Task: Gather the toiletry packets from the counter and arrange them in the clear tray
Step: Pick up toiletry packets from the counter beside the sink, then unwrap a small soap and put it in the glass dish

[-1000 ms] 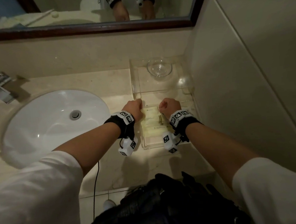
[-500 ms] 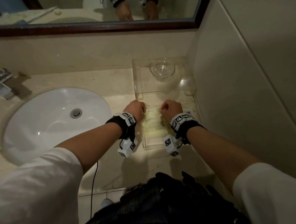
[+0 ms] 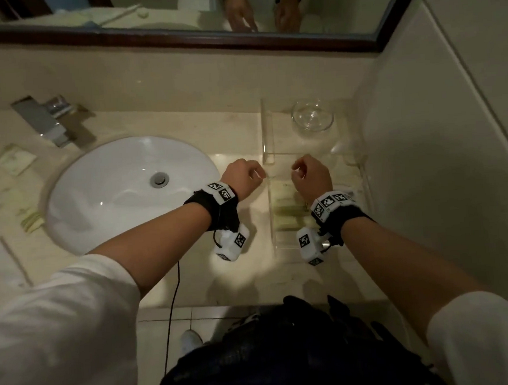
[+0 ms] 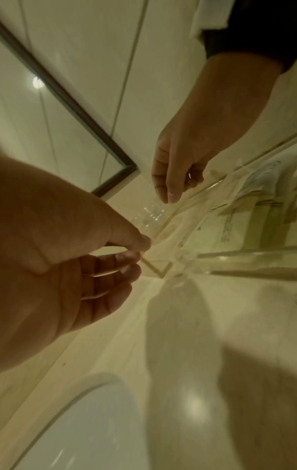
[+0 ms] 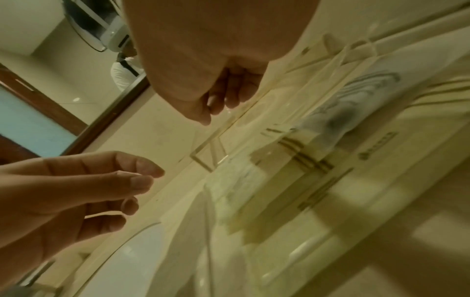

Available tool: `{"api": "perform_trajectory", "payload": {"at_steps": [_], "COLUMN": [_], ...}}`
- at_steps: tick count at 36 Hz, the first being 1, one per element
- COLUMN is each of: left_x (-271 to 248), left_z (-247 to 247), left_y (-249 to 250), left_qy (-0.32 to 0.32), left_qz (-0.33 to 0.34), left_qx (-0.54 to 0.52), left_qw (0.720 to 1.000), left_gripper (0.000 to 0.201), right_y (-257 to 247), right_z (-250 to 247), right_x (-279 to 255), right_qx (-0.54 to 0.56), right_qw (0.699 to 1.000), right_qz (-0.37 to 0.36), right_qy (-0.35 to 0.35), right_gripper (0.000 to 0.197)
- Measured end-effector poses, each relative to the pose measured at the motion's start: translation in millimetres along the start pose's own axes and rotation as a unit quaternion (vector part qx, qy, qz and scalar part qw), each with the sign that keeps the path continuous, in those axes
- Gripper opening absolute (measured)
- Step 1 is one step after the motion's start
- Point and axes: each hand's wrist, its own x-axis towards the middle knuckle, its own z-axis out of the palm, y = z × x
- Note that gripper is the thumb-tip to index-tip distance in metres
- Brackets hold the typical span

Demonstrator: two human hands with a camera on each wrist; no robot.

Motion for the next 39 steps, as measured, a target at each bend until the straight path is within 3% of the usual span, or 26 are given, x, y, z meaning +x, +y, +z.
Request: {"api": "perform_trajectory", "payload": {"at_steps": [11, 23, 39], "left_x": [-55.8, -138.6, -218.8], "left_z": [-57.7, -122.8, -157.9], "left_y": [-63.1, -144.3, -215.4], "left_qy": [0.051, 0.117, 0.084], "left_qz": [-0.096, -0.203, -0.272], "left_qx": [-0.047, -0.041, -0.057], "left_qw": [0.993, 0.971, 0.957], "left_gripper": [0.016, 0.021, 0.029], "right_y": [-78.1, -146.7, -213.9], "right_z": [61.3, 129.1, 201.1], "right_x": [-17.9, -52.7, -105.5], "right_qx": [0.035, 0.033, -0.036], "right_qw": [0.995, 0.978, 0.945], "right_qz": [-0.091, -0.147, -0.221], "right_qy": [-0.021, -0.145, -0.237], "right_gripper": [0.01, 0.007, 0.02]}}
